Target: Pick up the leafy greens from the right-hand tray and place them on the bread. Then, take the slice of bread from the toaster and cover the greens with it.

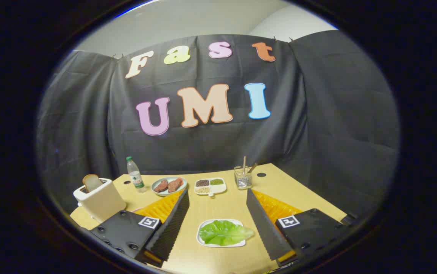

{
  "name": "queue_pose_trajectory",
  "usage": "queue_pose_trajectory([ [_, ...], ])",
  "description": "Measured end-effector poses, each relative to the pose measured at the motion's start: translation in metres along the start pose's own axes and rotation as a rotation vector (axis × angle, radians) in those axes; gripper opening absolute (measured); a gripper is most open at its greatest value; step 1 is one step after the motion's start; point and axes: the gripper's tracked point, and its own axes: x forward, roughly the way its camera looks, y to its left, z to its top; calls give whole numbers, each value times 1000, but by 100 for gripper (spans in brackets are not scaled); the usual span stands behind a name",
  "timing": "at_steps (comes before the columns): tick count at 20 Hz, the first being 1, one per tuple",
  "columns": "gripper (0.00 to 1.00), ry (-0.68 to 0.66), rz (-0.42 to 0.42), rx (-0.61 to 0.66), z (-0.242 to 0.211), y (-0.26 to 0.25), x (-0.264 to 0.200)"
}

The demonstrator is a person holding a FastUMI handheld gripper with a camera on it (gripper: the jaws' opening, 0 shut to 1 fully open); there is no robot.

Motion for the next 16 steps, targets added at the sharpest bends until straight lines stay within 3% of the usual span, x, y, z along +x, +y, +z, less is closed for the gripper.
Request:
queue_pose_trajectory([
  [9, 96, -11, -26, 2, 5, -10, -1],
  [16, 96, 46, -38, 37, -15, -17, 11],
])
